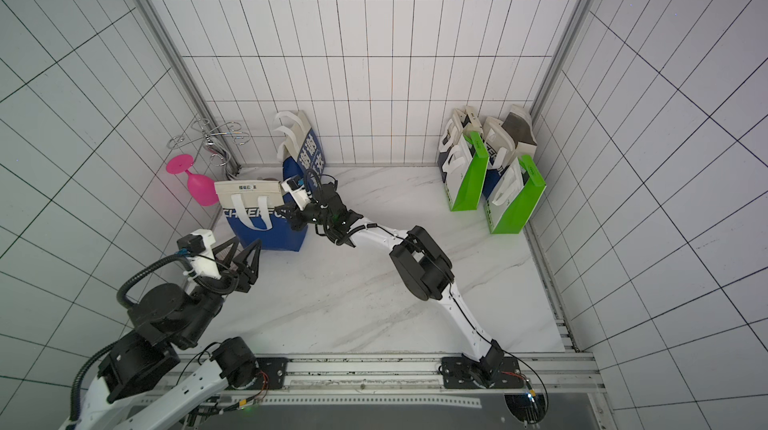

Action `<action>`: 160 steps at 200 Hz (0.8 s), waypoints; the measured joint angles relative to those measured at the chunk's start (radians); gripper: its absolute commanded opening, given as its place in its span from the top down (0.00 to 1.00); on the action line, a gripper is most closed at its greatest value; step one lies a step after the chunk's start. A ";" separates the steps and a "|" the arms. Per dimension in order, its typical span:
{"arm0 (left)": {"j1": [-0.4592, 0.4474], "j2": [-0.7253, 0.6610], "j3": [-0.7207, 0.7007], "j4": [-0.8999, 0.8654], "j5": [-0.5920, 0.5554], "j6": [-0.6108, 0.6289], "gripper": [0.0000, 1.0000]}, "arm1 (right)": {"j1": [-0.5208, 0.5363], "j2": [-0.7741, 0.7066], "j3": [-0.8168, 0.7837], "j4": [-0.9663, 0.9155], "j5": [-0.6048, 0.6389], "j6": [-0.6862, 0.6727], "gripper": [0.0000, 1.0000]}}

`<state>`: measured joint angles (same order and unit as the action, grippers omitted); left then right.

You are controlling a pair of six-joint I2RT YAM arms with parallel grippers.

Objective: Open the takeout bag
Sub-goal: Move the takeout bag to the center of the board.

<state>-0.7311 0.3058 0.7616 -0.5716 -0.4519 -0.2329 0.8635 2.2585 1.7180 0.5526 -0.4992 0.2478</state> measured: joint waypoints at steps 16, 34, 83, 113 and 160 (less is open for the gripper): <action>0.000 -0.009 -0.035 0.034 0.038 0.010 0.35 | -0.008 -0.121 -0.192 0.072 0.014 -0.008 1.00; 0.000 -0.016 -0.076 0.074 0.087 0.017 0.34 | -0.019 -0.250 -0.410 0.150 0.030 -0.013 1.00; 0.000 0.000 -0.182 0.206 0.233 0.014 0.33 | -0.039 -0.568 -0.882 0.243 0.102 -0.047 1.00; 0.000 0.003 -0.282 0.314 0.265 0.004 0.33 | -0.046 -0.785 -1.029 0.160 0.138 -0.049 1.00; 0.000 -0.002 -0.460 0.523 0.335 -0.023 0.26 | -0.061 -1.118 -1.209 -0.026 0.209 -0.064 1.00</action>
<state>-0.7311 0.3035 0.3012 -0.0490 -0.1169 -0.2554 0.8024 1.1400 0.5087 0.5262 -0.2905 0.1833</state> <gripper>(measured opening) 0.732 0.047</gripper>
